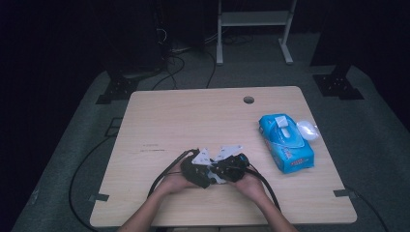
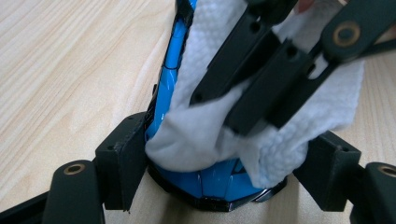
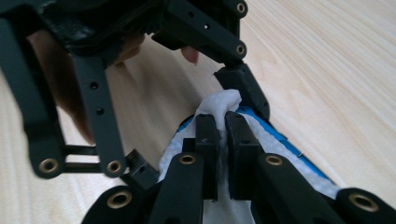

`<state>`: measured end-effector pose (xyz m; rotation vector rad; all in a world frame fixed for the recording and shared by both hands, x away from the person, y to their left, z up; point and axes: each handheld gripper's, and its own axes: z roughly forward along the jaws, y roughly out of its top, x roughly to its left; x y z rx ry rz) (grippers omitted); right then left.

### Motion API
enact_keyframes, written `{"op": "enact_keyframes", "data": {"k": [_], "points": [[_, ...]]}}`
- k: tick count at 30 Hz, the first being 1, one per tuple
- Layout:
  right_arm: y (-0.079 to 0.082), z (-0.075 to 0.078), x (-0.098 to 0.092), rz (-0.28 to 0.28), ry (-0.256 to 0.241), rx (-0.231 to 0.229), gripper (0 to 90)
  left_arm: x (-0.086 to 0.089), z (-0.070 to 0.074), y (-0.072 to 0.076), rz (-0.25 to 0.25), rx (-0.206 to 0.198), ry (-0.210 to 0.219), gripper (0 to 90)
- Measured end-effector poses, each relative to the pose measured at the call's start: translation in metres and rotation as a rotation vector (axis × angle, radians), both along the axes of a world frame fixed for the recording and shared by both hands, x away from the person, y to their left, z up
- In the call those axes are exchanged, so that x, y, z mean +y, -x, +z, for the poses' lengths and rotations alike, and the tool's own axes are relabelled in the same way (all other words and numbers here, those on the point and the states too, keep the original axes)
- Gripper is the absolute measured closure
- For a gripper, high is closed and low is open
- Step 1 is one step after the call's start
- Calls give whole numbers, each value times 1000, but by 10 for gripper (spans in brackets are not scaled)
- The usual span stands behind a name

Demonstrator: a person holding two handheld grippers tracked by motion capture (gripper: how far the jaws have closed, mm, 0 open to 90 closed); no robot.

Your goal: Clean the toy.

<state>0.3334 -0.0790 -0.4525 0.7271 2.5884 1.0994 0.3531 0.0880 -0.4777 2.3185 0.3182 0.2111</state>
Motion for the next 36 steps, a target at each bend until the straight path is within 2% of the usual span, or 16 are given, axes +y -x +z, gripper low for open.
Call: {"op": "enact_keyframes", "data": {"k": [3, 4, 6, 9, 11, 12, 14, 17, 21, 25, 27, 31, 36], "points": [[-5, 2, -5, -33, 4, -2, 844, 0, 0, 0, -4, 0, -2, 253], [-8, 4, -12, -63, 9, -14, 844, 0, 0, 0, -3, 0, -1, 253], [-14, 6, -22, -78, -3, -9, 844, 0, 0, 0, -4, -4, -1, 253], [-17, 8, -27, -107, 9, -14, 845, 0, 0, 0, -3, 0, 0, 253], [-16, 8, -21, -102, 22, -18, 845, 0, 0, 0, -2, 0, 0, 253], [-15, 7, -14, -78, 22, -6, 845, 0, 0, 0, -1, 0, 0, 253], [-13, 5, -3, -50, 43, -12, 845, 0, 0, 0, 2, 2, 5, 253], [-16, 5, 1, -41, 66, -13, 844, 1, -1, 0, 4, 0, 9, 253], [-24, 9, -21, -116, 57, -7, 844, 1, -1, 0, 3, -2, 10, 253], [-29, 10, -44, -160, 79, -3, 845, 1, -1, 0, 0, -5, 12, 253], [-28, 10, -50, -166, 57, 10, 846, 1, -1, 0, -1, -6, 12, 253], [-27, 11, -50, -152, 74, -1, 846, 1, -1, 0, 0, -5, 16, 253], [-25, 10, -68, -176, 88, 7, 847, 2, -1, -1, -9, -6, 11, 253]]}}
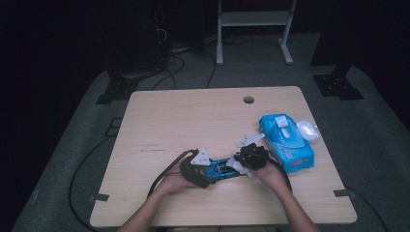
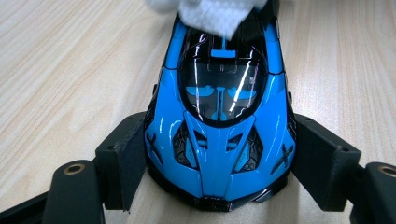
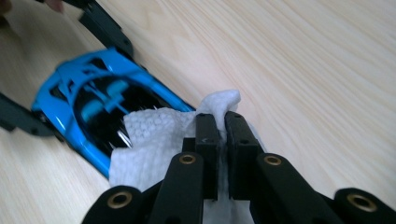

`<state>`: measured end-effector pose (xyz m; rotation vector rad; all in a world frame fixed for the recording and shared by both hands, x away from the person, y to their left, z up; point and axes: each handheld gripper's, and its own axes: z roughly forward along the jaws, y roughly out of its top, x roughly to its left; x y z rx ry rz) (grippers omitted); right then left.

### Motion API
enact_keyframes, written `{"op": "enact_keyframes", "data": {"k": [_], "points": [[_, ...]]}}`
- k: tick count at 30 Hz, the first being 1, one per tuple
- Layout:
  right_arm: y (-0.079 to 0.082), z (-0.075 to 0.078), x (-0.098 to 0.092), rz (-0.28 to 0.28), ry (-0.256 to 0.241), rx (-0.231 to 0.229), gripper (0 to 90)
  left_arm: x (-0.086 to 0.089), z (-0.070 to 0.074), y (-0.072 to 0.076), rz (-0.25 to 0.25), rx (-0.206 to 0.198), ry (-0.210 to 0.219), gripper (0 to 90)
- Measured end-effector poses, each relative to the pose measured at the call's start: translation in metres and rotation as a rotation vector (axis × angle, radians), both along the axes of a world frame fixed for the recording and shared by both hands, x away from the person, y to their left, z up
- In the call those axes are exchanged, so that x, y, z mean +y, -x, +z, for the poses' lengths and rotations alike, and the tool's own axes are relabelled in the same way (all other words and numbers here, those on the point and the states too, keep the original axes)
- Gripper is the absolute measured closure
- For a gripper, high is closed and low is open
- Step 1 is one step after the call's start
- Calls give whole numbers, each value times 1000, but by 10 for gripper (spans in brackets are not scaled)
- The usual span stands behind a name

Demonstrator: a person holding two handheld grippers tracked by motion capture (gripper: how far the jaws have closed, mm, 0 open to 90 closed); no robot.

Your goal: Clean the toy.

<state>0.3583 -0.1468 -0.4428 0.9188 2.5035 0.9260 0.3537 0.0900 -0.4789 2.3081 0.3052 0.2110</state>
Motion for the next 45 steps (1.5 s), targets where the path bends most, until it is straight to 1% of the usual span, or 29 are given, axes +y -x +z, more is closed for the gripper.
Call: {"op": "enact_keyframes", "data": {"k": [2, 4, 7, 8, 10, 11, 14, 16, 17, 18, 19, 21, 23, 24, 25, 26, 28, 30, 32, 34, 37, 39, 42, 44, 45], "points": [[0, 0, -6, -12, -21, 17, 847, -1, 0, 0, 3, 2, -1, 253], [-1, 0, -5, -15, -23, 28, 847, -1, 0, 0, 5, 2, -1, 253], [-3, 1, 5, 10, -61, 38, 847, -1, 0, 0, 7, 2, 1, 253], [-4, 1, 11, 18, -70, 39, 847, -1, 0, 0, 8, 3, 3, 253], [-6, 1, 19, 40, -85, 38, 847, -1, 0, 0, 7, 4, 2, 253], [-6, 1, 21, 43, -80, 35, 846, 0, 0, 0, 4, 2, 2, 253], [-8, -1, 14, 41, -104, 51, 846, 0, 0, 0, 4, 2, 3, 253], [-9, -2, 5, 19, -96, 56, 846, 0, 0, 0, 2, 2, -1, 254], [-8, -2, 1, 11, -87, 57, 846, 0, 0, 0, 1, 1, -2, 254], [-8, -2, -4, 5, -65, 49, 846, 0, 0, 0, 0, 1, -3, 253], [-7, -2, -8, -3, -59, 50, 846, 0, 0, 0, 1, 1, -1, 254], [-5, -2, -15, -6, -76, 58, 846, -1, 0, 0, 2, 1, -3, 254], [-2, 0, -18, -8, -67, 47, 846, -1, 0, 0, 3, 2, -2, 254], [-2, 0, -19, -11, -70, 39, 846, -1, 0, 0, 3, 3, -1, 253], [-2, 1, -20, -22, -76, 41, 845, -1, 0, 0, 2, 4, -1, 254], [-3, 1, -22, -35, -92, 33, 844, -1, 0, 0, 2, 3, 0, 254], [-7, 0, -23, -67, -136, 38, 845, -1, 0, 0, 2, 3, 0, 254], [-10, -1, -20, -75, -139, 37, 845, 0, 0, -1, 0, 4, -1, 254], [-9, -1, -20, -64, -124, 26, 845, 0, 0, 0, 0, 3, 0, 254], [-6, 0, -22, -57, -112, 25, 845, 0, 0, -1, -1, 4, 0, 254], [-1, -1, -28, -51, -123, 54, 845, -1, 0, 0, 1, 6, -1, 254], [2, 1, -31, -56, -119, 59, 846, -1, 0, 0, 2, 7, -1, 254], [10, 7, -31, -30, -150, 37, 846, -1, 0, 0, 2, 6, -1, 254], [15, 9, -30, -8, -177, 32, 846, -1, 0, 0, 2, 7, 1, 254], [18, 10, -28, 3, -174, 31, 846, 0, 0, -1, 2, 7, 2, 254]]}}
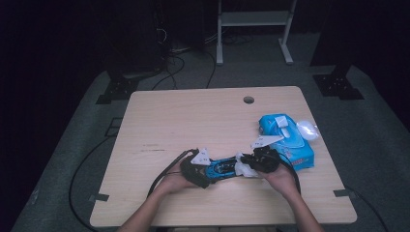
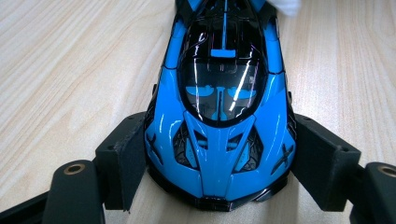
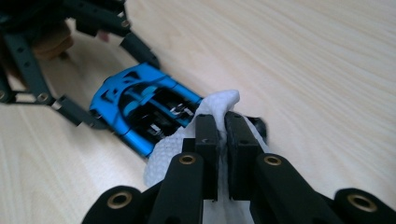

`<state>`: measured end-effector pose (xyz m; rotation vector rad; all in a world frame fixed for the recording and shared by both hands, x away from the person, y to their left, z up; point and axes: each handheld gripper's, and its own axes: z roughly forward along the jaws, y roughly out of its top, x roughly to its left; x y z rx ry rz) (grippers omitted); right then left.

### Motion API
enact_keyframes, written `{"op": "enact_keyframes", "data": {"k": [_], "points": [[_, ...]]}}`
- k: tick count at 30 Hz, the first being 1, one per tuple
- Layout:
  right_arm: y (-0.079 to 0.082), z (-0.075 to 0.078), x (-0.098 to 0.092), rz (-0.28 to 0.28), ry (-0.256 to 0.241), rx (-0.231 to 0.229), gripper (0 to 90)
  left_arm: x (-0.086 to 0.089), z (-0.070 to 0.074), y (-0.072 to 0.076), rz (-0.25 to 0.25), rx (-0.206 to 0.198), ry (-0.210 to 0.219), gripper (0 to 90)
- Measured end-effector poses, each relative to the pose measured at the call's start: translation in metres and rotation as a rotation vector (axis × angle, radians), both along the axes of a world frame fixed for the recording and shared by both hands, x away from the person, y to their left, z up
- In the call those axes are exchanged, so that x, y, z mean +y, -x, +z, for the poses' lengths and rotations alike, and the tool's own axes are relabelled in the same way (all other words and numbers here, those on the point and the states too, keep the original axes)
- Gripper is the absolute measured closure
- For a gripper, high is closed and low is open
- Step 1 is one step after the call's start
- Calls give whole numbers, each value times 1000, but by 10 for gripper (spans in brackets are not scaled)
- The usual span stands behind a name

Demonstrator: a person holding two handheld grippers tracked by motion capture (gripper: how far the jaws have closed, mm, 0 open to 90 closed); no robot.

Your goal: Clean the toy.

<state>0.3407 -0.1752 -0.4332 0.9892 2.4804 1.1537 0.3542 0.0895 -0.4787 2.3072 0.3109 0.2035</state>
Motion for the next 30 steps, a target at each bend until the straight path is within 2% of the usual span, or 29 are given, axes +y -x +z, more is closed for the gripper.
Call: {"op": "enact_keyframes", "data": {"k": [2, 6, 7, 9, 13, 16, 18, 20, 21, 23, 26, 28, 30], "points": [[4, -4, 4, 29, 17, 6, 846, 0, 0, 0, -1, 0, -3, 254], [8, -13, 0, 28, 74, 3, 846, 0, 0, 0, -4, -4, -7, 254], [9, -13, -3, 23, 56, 4, 846, 0, 0, 0, -5, -4, -8, 254], [10, -12, -4, 15, 53, 4, 846, 0, 0, 0, -4, -2, -4, 254], [11, -14, 8, 42, 66, 7, 846, 0, 0, -1, -5, 0, -4, 254], [11, -15, 16, 56, 55, 2, 846, 0, 0, 0, -3, 2, -2, 254], [10, -14, 14, 62, 61, 4, 846, 0, 0, 0, -4, 0, -3, 254], [9, -13, 8, 47, 94, 0, 846, 0, 0, 0, -5, -1, -2, 254], [8, -13, 5, 37, 94, -1, 846, 0, 0, -1, -5, 0, -1, 254], [6, -11, 3, 20, 67, 29, 845, 1, -1, -1, -4, 5, 5, 254], [3, -2, 14, 38, 48, 3, 845, 1, -1, -1, -3, 6, 5, 254], [-2, 5, 22, 37, 58, -18, 845, 1, -1, -1, -3, 7, 5, 254], [-12, 7, 26, 17, 63, -32, 846, 1, -1, -1, -3, 6, 5, 253]]}}
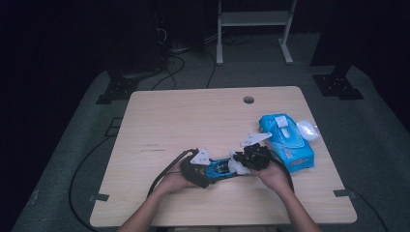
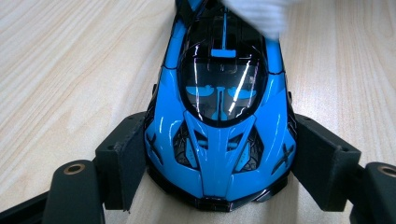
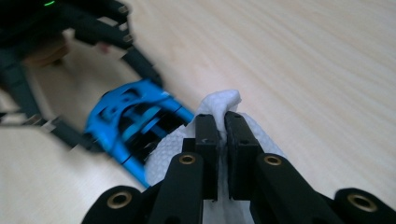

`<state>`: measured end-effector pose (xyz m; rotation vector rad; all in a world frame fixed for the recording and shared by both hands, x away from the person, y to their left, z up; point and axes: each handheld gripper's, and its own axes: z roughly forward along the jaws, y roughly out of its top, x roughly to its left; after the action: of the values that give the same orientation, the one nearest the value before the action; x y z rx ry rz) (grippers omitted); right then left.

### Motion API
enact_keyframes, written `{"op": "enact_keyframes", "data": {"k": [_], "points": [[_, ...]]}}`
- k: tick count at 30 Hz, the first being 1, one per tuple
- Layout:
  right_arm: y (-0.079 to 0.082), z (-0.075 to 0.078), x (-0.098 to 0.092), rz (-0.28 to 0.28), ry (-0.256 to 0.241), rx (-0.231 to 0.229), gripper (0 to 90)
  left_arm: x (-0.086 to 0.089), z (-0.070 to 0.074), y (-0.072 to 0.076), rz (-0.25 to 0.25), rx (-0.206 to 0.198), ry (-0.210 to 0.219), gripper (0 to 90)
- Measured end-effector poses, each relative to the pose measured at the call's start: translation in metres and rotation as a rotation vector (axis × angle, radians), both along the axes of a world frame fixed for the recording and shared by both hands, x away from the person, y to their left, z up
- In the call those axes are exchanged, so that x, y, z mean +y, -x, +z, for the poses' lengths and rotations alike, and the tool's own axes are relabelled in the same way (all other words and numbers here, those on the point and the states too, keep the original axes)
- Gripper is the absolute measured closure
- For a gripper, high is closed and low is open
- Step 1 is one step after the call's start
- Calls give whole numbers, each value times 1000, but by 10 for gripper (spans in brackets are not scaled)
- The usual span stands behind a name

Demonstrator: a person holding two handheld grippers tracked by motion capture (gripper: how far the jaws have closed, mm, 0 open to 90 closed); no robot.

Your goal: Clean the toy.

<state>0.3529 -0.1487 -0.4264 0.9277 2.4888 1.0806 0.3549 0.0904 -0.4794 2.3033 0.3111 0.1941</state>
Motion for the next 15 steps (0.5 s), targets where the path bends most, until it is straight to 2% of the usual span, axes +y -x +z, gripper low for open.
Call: {"op": "enact_keyframes", "data": {"k": [1, 3, 4, 6, 7, 9, 11, 15], "points": [[-4, -1, 1, -6, 7, 5, 846, 0, 0, 0, -1, -2, 0, 253], [-11, -8, 3, -12, 53, 23, 845, 1, 0, 0, -4, -4, -2, 254], [-13, -15, 5, -5, 104, 32, 846, 1, 0, 0, -4, -3, -2, 253], [-13, -16, 0, -9, 92, 31, 846, 1, 0, -1, -5, -4, -2, 254], [-13, -15, -3, -17, 104, 20, 848, 0, 0, -1, -5, -4, -2, 254], [-13, -13, -10, -34, 80, 19, 848, 0, 0, -1, -5, -4, -4, 254], [-12, -11, -14, -53, 89, 8, 847, 0, 0, 0, -3, -1, -3, 254], [-8, -12, -14, -36, 78, 23, 847, 0, 0, 0, -4, -2, -3, 254]]}}
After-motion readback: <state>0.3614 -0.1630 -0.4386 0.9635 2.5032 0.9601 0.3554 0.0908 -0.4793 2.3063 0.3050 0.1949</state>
